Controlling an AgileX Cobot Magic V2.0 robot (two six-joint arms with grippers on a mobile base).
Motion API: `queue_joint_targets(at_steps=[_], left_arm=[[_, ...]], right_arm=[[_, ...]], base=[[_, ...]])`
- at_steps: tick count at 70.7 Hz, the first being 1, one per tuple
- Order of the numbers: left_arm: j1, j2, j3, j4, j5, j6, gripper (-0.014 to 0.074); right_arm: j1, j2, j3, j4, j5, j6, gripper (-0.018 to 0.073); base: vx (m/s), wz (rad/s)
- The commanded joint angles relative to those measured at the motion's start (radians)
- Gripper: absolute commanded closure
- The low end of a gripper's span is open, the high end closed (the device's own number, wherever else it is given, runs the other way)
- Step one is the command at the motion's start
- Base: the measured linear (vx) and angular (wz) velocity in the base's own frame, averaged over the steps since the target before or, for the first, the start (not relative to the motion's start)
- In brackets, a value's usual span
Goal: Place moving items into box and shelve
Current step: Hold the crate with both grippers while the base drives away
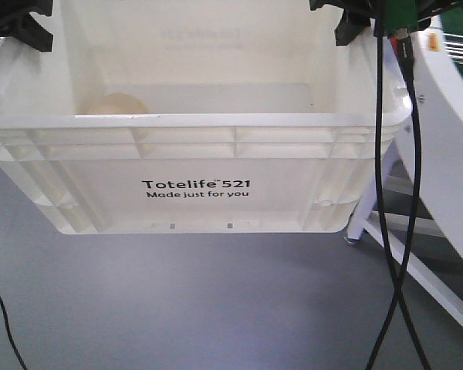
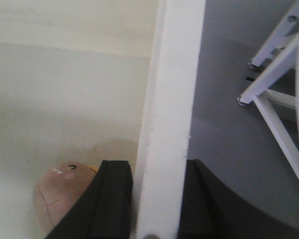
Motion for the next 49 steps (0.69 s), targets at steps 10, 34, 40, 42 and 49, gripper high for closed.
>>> queue_joint_targets(at_steps=[10,34,40,42,49], left_arm=[[-0.039,-0.055,-0.044,-0.285,-0.115,0.002,0.0596],[-0.039,-0.055,-0.044,-0.285,-0.114,0.002,0.0596],[-0.039,-0.055,-0.044,-0.285,-0.109,0.002,0.0596],[-0.039,-0.055,-0.044,-0.286,-0.109,0.002,0.0596],[-0.039,-0.055,-0.044,-0.285,-0.108,0.002,0.0596]], right_arm=[[0.033,-0.059,-0.046,0.227,-0.013,-0.004,0.0564],[0.033,-0.059,-0.046,0.228,-0.012,-0.004,0.0564],[0.033,-0.059,-0.046,0.227,-0.009,-0.004,0.0564],[0.033,-0.059,-0.046,0.228,-0.010,-0.004,0.0564],[0.033,-0.059,-0.046,0.228,-0.008,-0.004,0.0564]], base=[[-0.10,0.87],[-0.04,0.94],[0.03,0.99],[0.04,0.99],[0.06,0.99]])
